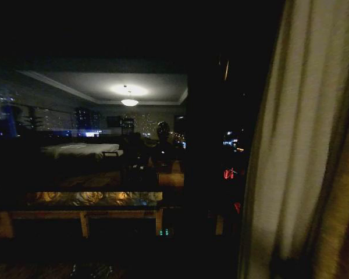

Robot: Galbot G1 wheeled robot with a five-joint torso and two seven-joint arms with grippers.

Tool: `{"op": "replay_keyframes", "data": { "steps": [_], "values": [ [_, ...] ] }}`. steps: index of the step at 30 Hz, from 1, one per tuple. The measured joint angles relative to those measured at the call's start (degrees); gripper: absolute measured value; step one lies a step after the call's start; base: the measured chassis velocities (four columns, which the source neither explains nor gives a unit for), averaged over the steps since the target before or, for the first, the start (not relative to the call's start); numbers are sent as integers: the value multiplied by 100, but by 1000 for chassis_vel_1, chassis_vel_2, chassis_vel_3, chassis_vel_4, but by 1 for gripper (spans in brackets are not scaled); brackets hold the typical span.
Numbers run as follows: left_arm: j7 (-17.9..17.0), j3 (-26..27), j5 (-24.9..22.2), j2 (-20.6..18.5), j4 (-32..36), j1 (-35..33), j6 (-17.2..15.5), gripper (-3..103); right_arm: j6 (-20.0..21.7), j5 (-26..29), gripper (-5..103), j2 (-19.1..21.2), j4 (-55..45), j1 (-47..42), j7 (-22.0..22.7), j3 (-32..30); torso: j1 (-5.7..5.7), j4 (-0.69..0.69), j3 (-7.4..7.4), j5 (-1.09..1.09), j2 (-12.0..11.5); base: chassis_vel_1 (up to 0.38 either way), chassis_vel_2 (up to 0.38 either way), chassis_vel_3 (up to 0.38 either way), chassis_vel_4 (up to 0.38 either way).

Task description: Open the curtains by pulling them apart, changing their state from closed to fully open.

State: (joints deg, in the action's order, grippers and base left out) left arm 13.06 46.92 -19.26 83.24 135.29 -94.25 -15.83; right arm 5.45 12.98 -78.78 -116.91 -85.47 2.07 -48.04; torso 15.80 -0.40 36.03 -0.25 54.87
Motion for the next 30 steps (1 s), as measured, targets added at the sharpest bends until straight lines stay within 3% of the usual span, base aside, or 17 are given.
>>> {"op": "replay_keyframes", "data": {
  "steps": [1,4,11,19,30],
  "values": [
    [1,-2,-1,4,2,1,-4,100,-36,-106,60,1,-130,-120,-1,75,0,-1,0,2,0,0,0,0,0],
    [7,-8,-2,13,3,9,-4,100,-137,-264,65,2,-322,-311,-1,127,1,0,0,1,0,0,0,0,0],
    [71,-54,-33,17,-52,86,-46,100,-407,-420,96,5,-616,-751,-40,262,0,0,-1,0,2,0,0,0,0],
    [93,-56,-162,23,-105,74,-59,100,-582,-446,100,5,-567,-870,-103,274,0,0,0,0,1,0,0,0,0],
    [88,-133,-101,341,-189,62,-42,100,-948,-317,100,5,-440,-1073,-72,360,0,0,-1,0,2,0,0,0,0]
  ]
}}
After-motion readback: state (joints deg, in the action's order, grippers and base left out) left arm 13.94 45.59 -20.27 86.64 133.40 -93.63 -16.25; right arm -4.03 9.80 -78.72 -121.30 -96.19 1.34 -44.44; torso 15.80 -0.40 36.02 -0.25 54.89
